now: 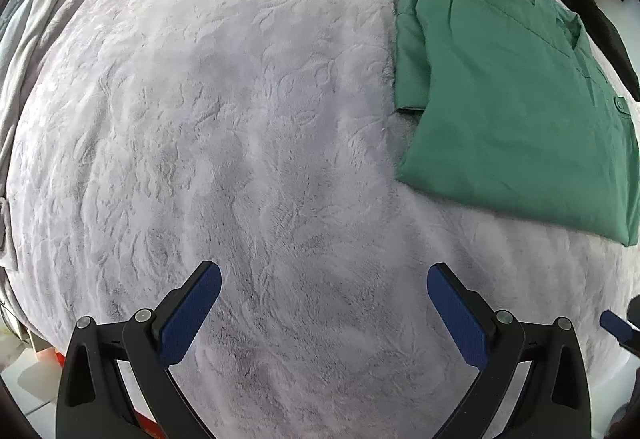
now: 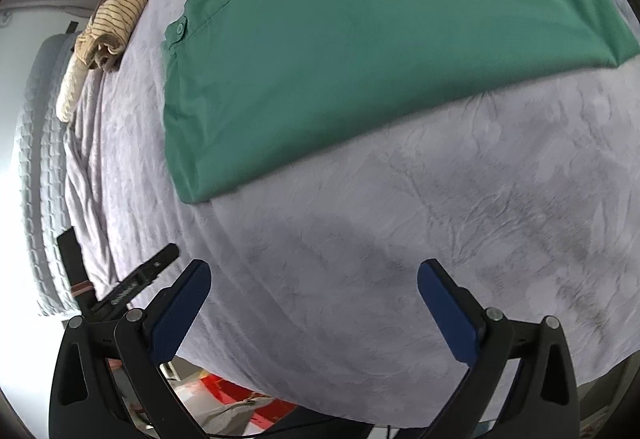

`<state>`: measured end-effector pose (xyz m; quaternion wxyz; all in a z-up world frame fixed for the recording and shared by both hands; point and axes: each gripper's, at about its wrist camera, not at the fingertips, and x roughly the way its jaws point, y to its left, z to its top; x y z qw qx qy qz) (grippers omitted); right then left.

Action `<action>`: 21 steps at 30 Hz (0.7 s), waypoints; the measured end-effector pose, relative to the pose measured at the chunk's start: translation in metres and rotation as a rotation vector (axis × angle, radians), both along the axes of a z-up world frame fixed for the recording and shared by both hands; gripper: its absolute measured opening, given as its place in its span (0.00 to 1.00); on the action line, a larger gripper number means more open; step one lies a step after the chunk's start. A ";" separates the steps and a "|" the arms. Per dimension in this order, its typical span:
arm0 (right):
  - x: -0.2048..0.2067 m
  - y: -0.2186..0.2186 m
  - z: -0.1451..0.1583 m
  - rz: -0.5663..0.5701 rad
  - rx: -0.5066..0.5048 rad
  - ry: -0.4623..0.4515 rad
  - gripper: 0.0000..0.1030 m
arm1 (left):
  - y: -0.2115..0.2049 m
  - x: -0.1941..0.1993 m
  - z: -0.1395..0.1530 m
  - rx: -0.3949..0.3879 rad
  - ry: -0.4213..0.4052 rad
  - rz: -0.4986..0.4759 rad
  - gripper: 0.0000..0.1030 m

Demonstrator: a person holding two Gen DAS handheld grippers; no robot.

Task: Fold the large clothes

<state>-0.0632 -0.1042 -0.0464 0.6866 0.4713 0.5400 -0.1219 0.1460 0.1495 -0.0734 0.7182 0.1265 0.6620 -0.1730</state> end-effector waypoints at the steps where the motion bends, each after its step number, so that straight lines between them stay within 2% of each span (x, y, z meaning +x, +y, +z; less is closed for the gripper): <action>1: 0.000 0.000 -0.002 -0.006 0.015 0.002 1.00 | -0.001 0.001 -0.003 -0.010 0.018 -0.004 1.00; 6: 0.004 0.004 -0.013 0.010 0.060 0.059 1.00 | -0.005 0.012 -0.007 -0.064 0.033 0.016 1.00; 12: 0.007 0.006 -0.021 0.008 0.085 0.057 1.00 | -0.034 0.053 -0.003 -0.135 -0.024 0.070 1.00; 16: 0.013 0.008 -0.020 0.024 0.066 0.060 1.00 | -0.061 0.076 -0.020 -0.127 -0.051 0.071 1.00; 18: 0.015 0.007 -0.019 0.026 0.058 0.060 1.00 | -0.067 0.084 -0.035 -0.082 -0.060 0.064 1.00; 21: 0.017 0.003 -0.018 0.017 0.053 0.050 1.00 | -0.065 0.089 -0.048 -0.113 -0.019 0.081 1.00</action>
